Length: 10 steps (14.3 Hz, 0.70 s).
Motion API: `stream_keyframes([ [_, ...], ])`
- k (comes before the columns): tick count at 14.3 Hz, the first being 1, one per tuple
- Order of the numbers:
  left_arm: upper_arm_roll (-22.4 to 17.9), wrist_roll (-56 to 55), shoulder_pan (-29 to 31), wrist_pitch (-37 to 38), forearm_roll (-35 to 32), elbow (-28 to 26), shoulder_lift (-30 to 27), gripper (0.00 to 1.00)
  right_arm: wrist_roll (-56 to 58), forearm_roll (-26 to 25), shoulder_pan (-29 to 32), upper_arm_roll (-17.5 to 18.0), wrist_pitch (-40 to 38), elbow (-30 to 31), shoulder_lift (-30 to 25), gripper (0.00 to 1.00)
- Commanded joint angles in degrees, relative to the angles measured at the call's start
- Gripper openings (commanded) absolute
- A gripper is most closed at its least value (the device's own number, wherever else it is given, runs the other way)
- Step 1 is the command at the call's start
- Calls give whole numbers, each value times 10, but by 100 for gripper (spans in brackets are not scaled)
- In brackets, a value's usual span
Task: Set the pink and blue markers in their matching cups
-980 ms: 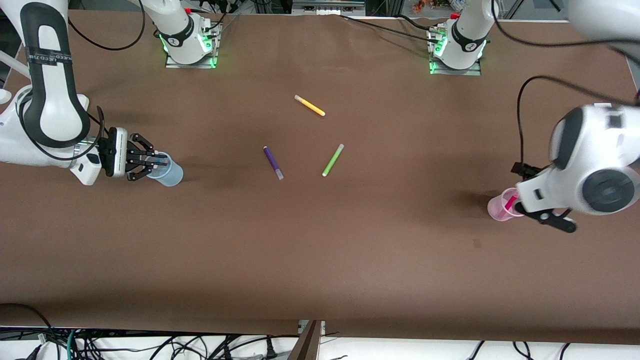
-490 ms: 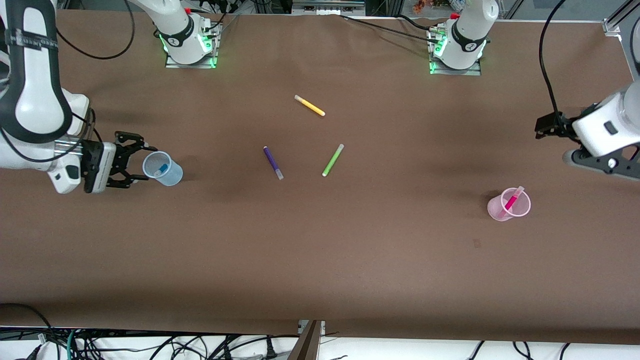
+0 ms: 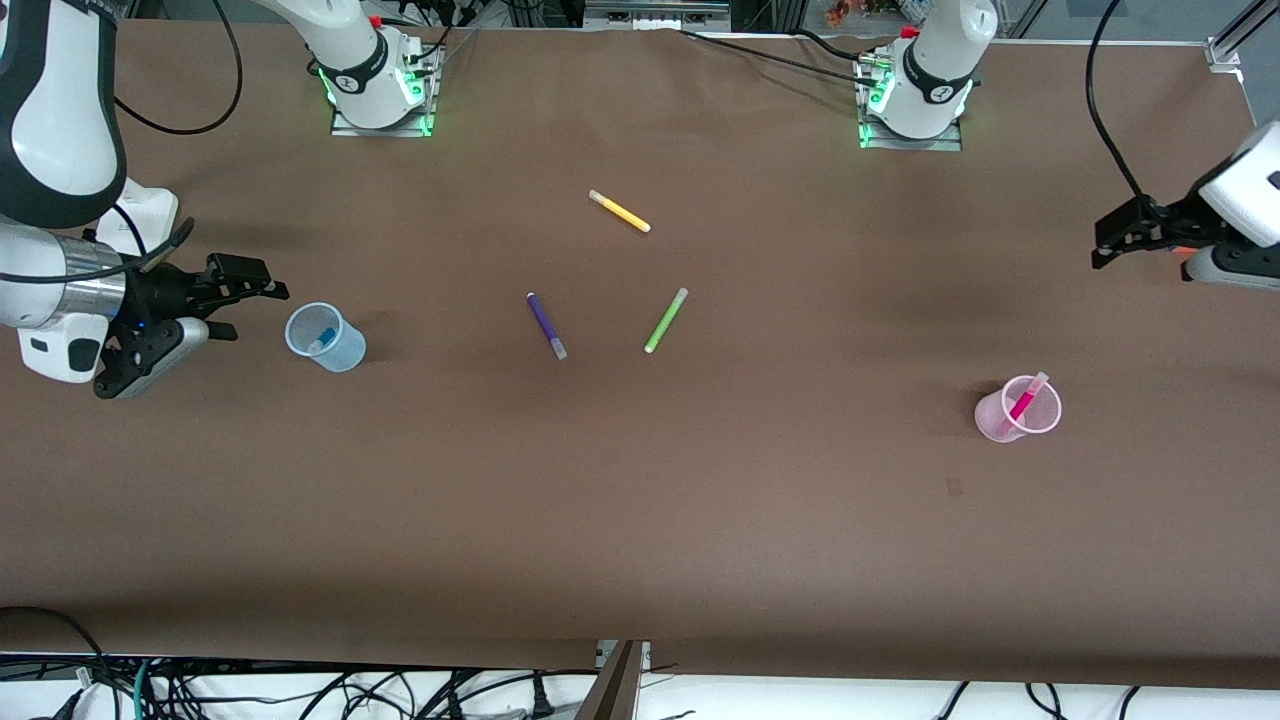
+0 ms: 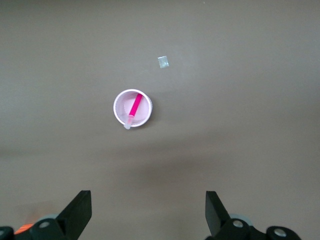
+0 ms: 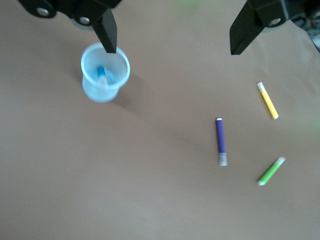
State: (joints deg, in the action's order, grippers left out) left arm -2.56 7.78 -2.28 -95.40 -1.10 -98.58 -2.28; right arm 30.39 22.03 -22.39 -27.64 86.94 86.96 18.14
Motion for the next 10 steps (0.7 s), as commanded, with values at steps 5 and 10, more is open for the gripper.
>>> stream_keyframes([
  [5,34,-60,8,14,1,-15,-18,100,-332,-174,168,271,-17,31,-92,100],
  [10,34,-65,5,20,3,-13,-14,100,-323,-232,199,275,-37,42,-175,100],
])
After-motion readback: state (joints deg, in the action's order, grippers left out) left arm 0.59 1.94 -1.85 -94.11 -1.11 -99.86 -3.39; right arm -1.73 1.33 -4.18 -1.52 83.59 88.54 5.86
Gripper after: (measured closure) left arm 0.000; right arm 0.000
